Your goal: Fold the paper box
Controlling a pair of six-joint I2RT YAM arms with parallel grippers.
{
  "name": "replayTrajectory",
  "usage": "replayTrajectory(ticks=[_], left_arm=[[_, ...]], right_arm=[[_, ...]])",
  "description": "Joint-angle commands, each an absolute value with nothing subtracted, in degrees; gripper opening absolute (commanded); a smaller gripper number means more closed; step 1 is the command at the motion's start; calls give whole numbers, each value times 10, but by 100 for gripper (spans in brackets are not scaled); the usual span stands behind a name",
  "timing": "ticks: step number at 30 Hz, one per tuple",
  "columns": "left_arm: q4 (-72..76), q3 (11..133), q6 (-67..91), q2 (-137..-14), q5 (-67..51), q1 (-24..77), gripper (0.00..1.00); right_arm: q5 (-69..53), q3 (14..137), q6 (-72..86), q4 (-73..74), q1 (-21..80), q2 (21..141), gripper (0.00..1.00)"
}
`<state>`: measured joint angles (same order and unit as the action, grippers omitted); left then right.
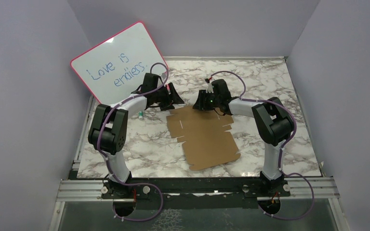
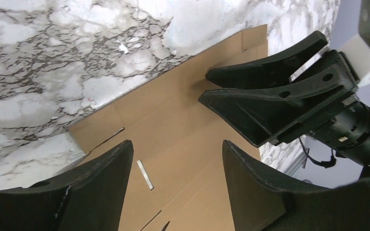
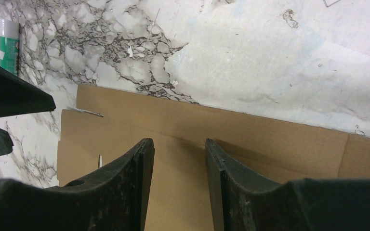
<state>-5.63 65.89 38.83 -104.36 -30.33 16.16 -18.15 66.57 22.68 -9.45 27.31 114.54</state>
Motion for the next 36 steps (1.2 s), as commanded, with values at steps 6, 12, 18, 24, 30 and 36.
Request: replayTrajectory(ticks=[6,12,18,24,30,36], left_arm=[[-56,602,372,-1014,-273,132,69],[-36,587,375,-1047,-284,127,68],[-18,595,384,-1079,-295,127,66],[-3,599,405,-1085,-319,128,62],[-3,604,419,-1058,-325,131,59],[10,607,426,-1030,-323,137,57]], right_arm=[[-190,651,229,-91,275,1161,49],[-191,650,229,-93,275,1163,49],[-189,647,228,-91,275,1160,49],[-191,651,228,-91,275,1162,49],[-193,651,228,-91,275,1164,49],[-193,653,228,-91,275,1164,49]])
